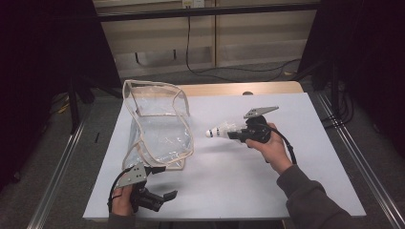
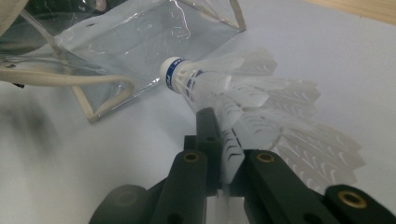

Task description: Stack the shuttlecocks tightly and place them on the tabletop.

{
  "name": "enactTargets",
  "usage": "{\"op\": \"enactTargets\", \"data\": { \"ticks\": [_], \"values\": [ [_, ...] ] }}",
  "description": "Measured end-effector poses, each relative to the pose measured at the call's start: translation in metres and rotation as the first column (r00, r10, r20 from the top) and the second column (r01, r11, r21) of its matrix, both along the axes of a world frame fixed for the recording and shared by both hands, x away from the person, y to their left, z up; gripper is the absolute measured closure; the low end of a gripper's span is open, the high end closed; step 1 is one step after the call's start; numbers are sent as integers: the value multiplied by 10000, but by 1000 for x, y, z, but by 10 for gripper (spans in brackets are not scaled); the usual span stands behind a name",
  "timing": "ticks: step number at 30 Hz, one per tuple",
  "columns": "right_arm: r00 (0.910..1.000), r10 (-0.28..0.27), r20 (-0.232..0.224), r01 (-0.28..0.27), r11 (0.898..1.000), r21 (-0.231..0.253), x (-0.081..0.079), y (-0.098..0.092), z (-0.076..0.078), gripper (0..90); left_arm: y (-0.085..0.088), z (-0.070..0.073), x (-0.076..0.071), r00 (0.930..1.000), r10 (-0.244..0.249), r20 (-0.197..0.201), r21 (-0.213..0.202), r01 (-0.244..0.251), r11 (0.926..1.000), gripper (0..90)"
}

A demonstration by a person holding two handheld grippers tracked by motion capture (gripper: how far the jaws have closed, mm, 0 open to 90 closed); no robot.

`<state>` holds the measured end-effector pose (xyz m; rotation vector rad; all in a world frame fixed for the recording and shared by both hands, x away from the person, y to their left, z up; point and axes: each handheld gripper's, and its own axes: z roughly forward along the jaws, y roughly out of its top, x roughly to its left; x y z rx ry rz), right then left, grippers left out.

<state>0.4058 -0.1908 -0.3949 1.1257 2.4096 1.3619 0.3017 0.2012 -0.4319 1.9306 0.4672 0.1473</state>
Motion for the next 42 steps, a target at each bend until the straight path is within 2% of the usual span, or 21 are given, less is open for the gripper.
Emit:
{"op": "enactTargets", "data": {
  "ticks": [13, 22, 42],
  "values": [
    [9999, 143, 26, -143, 9999, -25, 1, -2, 17, 880, -4, -1, 0, 9999, -42, -95, -121, 41, 9999, 39],
    [9995, 286, 161, -284, 9995, -129, 1, -3, 36, 880, -3, -2, -1, 9999, -84, -111, -50, 83, 10000, 39],
    [9988, 442, 213, -438, 9989, -178, 0, -5, 52, 879, -3, -3, 1, 9999, -52, -151, 1, 52, 10000, 39]
  ]
}}
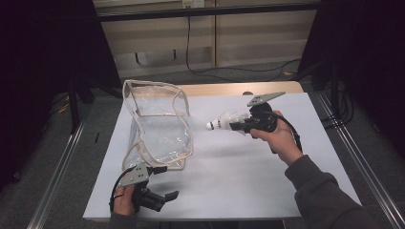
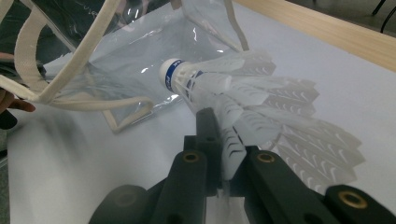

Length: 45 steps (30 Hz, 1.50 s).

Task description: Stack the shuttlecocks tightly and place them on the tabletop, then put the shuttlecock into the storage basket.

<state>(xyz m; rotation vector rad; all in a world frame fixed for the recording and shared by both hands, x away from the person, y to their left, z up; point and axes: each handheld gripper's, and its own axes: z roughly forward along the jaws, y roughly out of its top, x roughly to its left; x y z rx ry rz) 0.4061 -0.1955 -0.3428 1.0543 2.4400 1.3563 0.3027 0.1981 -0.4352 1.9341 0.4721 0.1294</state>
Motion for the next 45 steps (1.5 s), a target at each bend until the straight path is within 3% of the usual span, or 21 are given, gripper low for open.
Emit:
{"op": "enactTargets", "data": {
  "ticks": [18, 45],
  "values": [
    [9996, 276, 11, -276, 9996, -22, 3, 6, 4, 879, 0, -1, 1, 10000, -1, -71, 39, 1, 10000, 39],
    [9984, 463, 333, -467, 9988, 114, 12, 23, 35, 878, 2, -2, 1, 9999, 60, -96, 68, -59, 10000, 39]
  ]
}}
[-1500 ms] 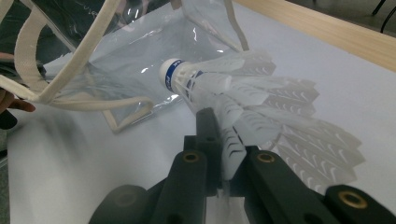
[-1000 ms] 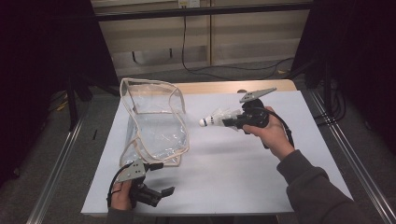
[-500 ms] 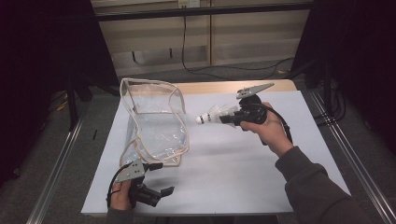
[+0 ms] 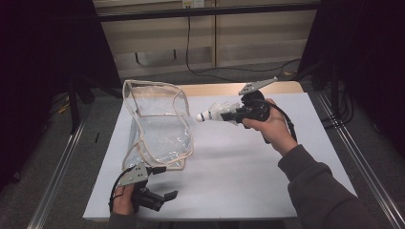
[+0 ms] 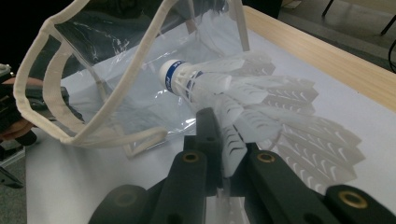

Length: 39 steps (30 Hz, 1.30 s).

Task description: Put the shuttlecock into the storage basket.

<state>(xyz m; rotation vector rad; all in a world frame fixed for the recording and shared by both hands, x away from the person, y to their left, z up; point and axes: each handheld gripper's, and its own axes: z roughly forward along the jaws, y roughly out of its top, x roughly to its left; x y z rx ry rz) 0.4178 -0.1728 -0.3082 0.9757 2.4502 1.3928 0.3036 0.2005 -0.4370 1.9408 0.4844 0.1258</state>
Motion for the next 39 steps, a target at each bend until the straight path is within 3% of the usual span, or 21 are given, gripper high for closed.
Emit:
{"op": "enactTargets", "data": {
  "ticks": [15, 17, 21, 25, 39],
  "values": [
    [9997, 39, 224, -36, 9999, -122, 5, 11, 19, 878, 0, 0, 2, 10000, -37, 32, 12, 37, 10000, 39],
    [9998, 44, 198, -46, 9999, 133, 5, 12, 21, 878, 0, 0, 2, 10000, -22, 26, -34, 22, 10000, 40],
    [9997, -10, 245, 10, 10000, 5, 8, 13, 24, 878, 0, 0, 2, 10000, -46, 28, 13, 46, 10000, 40],
    [9996, -19, 289, 13, 9998, 203, 9, 15, 29, 879, 0, 0, 2, 10000, -47, 3, -7, 47, 10000, 40],
    [9989, 254, 394, -250, 9996, -117, 11, 35, 39, 878, 1, 1, 2, 10000, 0, 3, -56, 0, 10000, 40]
  ]
}}
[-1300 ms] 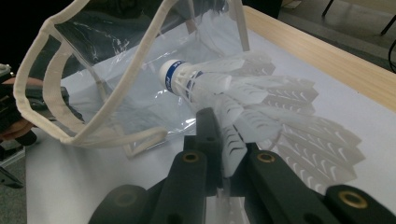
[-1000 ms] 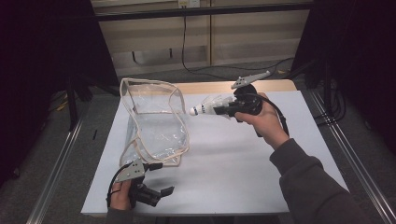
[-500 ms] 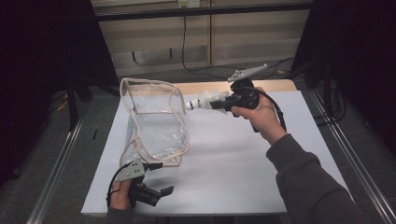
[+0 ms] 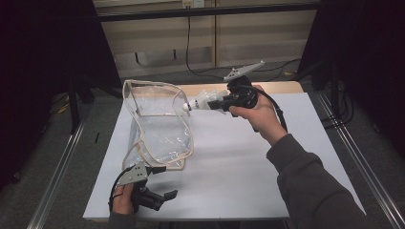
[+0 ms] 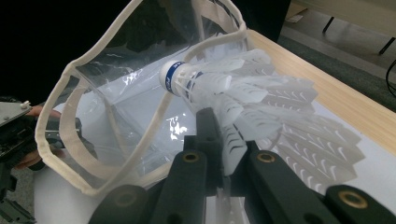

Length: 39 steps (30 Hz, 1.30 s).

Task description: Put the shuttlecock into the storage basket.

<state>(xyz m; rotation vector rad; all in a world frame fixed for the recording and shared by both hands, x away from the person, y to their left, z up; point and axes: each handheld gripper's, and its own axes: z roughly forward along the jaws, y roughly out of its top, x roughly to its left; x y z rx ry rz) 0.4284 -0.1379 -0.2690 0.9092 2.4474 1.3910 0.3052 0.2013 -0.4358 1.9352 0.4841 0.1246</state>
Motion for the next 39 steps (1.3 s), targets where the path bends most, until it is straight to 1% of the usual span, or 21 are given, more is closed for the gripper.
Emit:
{"op": "enactTargets", "data": {
  "ticks": [5, 9, 14, 16, 22, 24, 30, 36, 38, 39],
  "values": [
    [9999, 135, 38, -135, 9999, 15, 0, 8, 2, 878, 0, 0, 0, 10000, -39, 10, 15, 39, 10000, 40],
    [9996, 248, 98, -246, 9995, -176, 0, 16, 3, 879, 0, 1, 1, 10000, -10, 24, -52, 10, 10000, 40],
    [9995, 320, 49, -319, 9995, -68, 2, 24, 2, 879, 1, 1, 1, 10000, -11, 33, -35, 11, 10000, 40],
    [9993, 378, 40, -377, 9992, -133, 2, 28, 2, 879, 1, 1, 1, 10000, -12, 20, -77, 12, 10000, 40],
    [9988, 495, 6, -495, 9986, -174, 4, 38, 3, 879, 1, 1, 2, 10000, -9, 18, -14, 9, 10000, 40],
    [9986, 520, -11, -520, 9983, -277, 5, 41, 2, 879, 2, 1, 2, 10000, -16, 36, -17, 16, 10000, 40],
    [9986, 533, -63, -535, 9981, -295, 7, 47, 1, 879, 2, 1, 2, 10000, -1, 9, -37, 1, 10000, 40],
    [9983, 577, -14, -577, 9979, -307, 8, 52, 4, 879, 1, 1, 3, 10000, -23, -2, -31, 23, 10000, 40],
    [9981, 620, -24, -620, 9976, -292, 9, 53, 4, 879, 1, 0, 2, 10000, -12, -23, -91, 11, 10000, 40],
    [9981, 611, -16, -611, 9976, -317, 9, 54, 5, 879, 1, 0, 3, 10000, -21, -19, -44, 21, 10000, 40]
  ]
}}
